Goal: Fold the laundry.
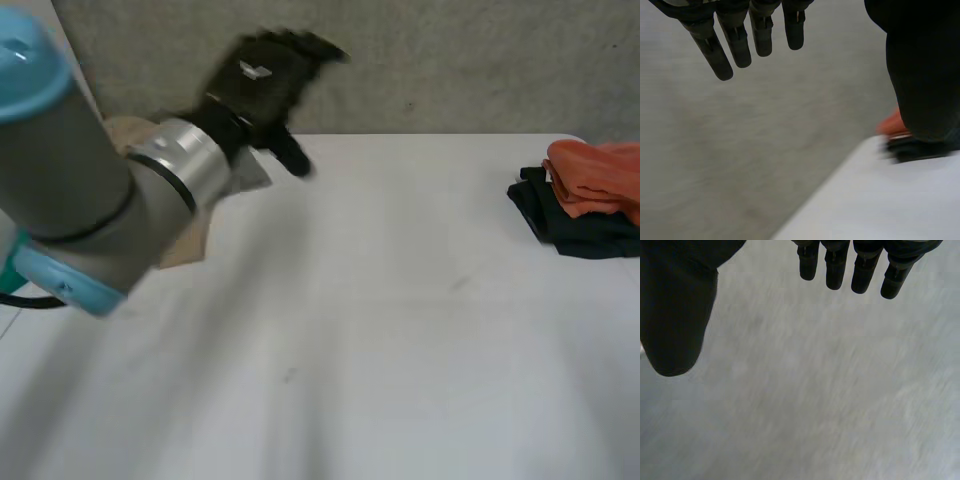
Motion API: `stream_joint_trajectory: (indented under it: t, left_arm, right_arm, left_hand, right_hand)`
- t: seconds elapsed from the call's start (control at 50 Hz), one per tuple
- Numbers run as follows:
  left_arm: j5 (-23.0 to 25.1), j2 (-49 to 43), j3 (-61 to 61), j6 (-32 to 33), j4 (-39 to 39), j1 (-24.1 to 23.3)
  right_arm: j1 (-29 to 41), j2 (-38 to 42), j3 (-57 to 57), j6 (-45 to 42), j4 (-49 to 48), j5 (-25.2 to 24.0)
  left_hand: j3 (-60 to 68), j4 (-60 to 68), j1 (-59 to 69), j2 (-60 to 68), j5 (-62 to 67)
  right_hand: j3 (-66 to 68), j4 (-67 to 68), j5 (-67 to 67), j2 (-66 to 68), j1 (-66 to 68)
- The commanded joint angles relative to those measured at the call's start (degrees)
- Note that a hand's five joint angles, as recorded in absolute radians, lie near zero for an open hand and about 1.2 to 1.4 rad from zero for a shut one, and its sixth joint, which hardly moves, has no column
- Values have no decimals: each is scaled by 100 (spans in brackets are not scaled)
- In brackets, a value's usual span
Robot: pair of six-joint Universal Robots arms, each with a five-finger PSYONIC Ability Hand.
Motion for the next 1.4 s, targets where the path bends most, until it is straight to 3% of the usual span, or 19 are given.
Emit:
stream_joint_trajectory:
  t: [0.02,0.14,0.22,0.3,0.38,0.44,0.56,0.68,0.92,1.24,1.4]
  left_arm:
    - [-655,-190,5,562,622,1205]
    - [-567,-1262,197,1766,948,2356]
    - [-25,-2385,645,2337,983,2910]
    - [678,-3098,997,2391,1088,3191]
    - [979,-3495,1243,2295,1316,3430]
    - [1067,-3610,1314,2102,1449,3448]
    - [1910,-3856,1314,1723,1581,3465]
    - [2078,-3918,1279,1732,1581,3465]
    - [2096,-3356,242,1811,1528,3395]
    - [2017,-3171,14,2917,615,3395]
    - [1921,-3215,31,3121,535,3395]
  right_arm:
    - [1181,-1182,1476,860,-909,-354]
    - [2647,-1587,2907,695,-961,-829]
    - [3150,-1631,3541,379,-926,-768]
    - [3300,-1596,3990,53,-900,-611]
    - [3397,-1579,4280,-27,-821,-373]
    - [3433,-1570,4413,-9,-777,-259]
    - [3424,-1570,4747,8,-768,-179]
    - [3345,-1570,4879,8,-768,-170]
    - [3345,-1570,4879,8,-768,-179]
    - [3345,-1491,4879,8,-768,-179]
    - [3354,-1412,4879,-1,-768,-179]
  left_hand:
    - [-141,-93,-11,-100,-52]
    - [-141,-92,-11,-100,-51]
    - [-125,-76,6,-83,-35]
    - [-74,-25,56,-33,16]
    - [194,243,324,236,284]
    - [279,328,410,321,369]
    - [850,899,980,892,940]
    - [1288,1337,1418,1329,1378]
    - [1490,1539,1621,1532,1580]
    - [1709,1758,1839,1751,1799]
    - [1726,1775,1856,1767,1816]
  right_hand:
    - [-237,-221,-276,-254,-324]
    - [-237,-221,-276,-254,-324]
    - [-237,-221,-276,-254,-324]
    - [-237,-221,-276,-254,-324]
    - [-237,-221,-276,-254,-324]
    - [-237,-221,-276,-254,-324]
    - [-237,-221,-276,-254,-324]
    - [-237,-221,-276,-254,-324]
    - [-237,-221,-276,-254,-324]
    - [-237,-221,-276,-254,-324]
    - [-237,-221,-276,-254,-324]
